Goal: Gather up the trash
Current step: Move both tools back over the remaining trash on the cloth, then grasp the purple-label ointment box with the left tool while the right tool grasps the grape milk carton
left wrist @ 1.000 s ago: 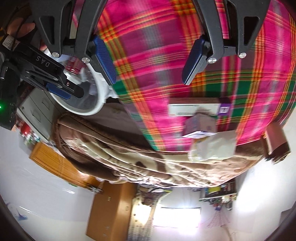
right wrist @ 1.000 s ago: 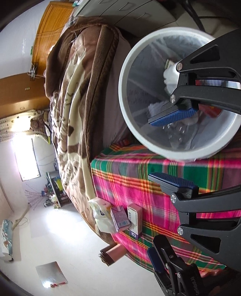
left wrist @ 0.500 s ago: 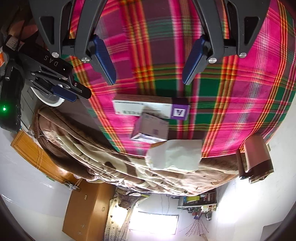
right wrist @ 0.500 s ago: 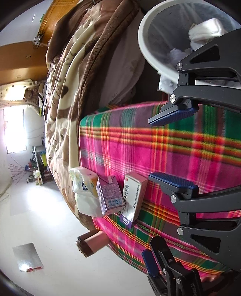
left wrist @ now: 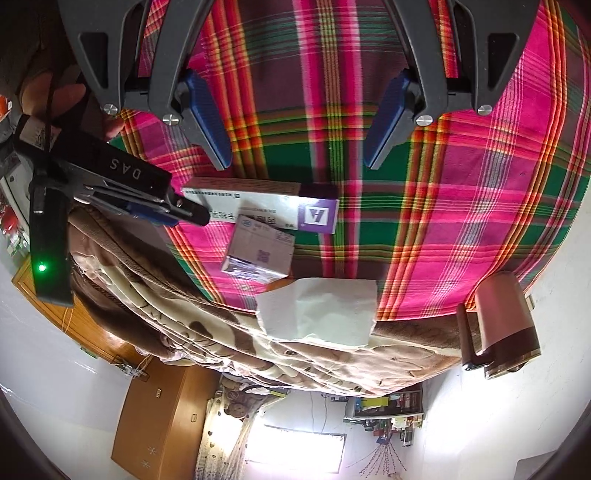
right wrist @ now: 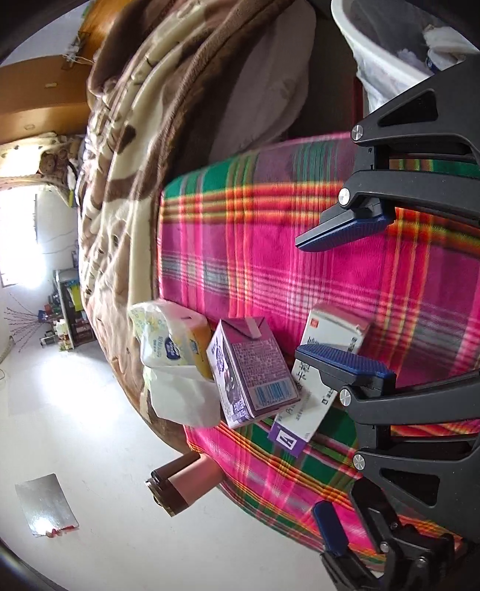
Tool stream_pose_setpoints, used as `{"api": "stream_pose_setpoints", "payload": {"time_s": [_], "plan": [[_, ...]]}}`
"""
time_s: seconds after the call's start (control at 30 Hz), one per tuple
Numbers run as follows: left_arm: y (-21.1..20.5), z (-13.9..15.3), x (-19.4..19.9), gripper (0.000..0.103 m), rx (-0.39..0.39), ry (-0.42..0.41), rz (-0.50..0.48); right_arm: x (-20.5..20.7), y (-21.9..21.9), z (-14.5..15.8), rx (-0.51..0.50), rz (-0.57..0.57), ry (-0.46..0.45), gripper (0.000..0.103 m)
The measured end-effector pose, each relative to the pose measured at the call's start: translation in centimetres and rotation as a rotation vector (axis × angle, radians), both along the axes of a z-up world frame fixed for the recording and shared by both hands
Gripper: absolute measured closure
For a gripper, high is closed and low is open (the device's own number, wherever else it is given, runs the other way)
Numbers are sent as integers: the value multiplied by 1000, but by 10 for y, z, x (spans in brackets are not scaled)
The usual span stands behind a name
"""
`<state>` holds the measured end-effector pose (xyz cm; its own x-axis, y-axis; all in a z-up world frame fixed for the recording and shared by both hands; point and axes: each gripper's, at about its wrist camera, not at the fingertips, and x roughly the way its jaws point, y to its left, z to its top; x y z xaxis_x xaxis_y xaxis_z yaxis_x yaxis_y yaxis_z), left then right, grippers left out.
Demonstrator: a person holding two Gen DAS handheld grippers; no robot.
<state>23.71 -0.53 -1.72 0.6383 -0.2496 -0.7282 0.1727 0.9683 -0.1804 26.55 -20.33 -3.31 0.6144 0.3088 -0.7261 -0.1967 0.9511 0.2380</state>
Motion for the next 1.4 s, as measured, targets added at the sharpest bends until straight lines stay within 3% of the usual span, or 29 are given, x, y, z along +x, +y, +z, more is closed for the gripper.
{"api": "stream_pose_setpoints", "payload": {"time_s": [0.13, 0.57, 0.63, 0.73, 0.87, 0.97, 1.4], "plan": [[9, 2, -2, 28, -3, -7, 16, -2, 9, -5, 104, 76, 33, 49], [44, -3, 0, 27, -32, 25, 118, -28, 52, -3, 120, 317, 126, 49], [46, -4, 3, 24, -38, 29, 132, -25, 45, 5, 81, 269, 78, 49], [43, -7, 9, 21, -53, 49, 140, -14, 26, 16, 41, 103, 11, 49], [28, -17, 22, 20, -102, 86, 121, 1, 18, 23, 26, -13, -28, 48], [18, -22, 27, 20, -83, 88, 142, 12, 11, 21, 44, -80, -28, 42], [-12, -39, 56, 16, -30, 150, 162, 19, 11, 16, 57, -126, -32, 42]]}}
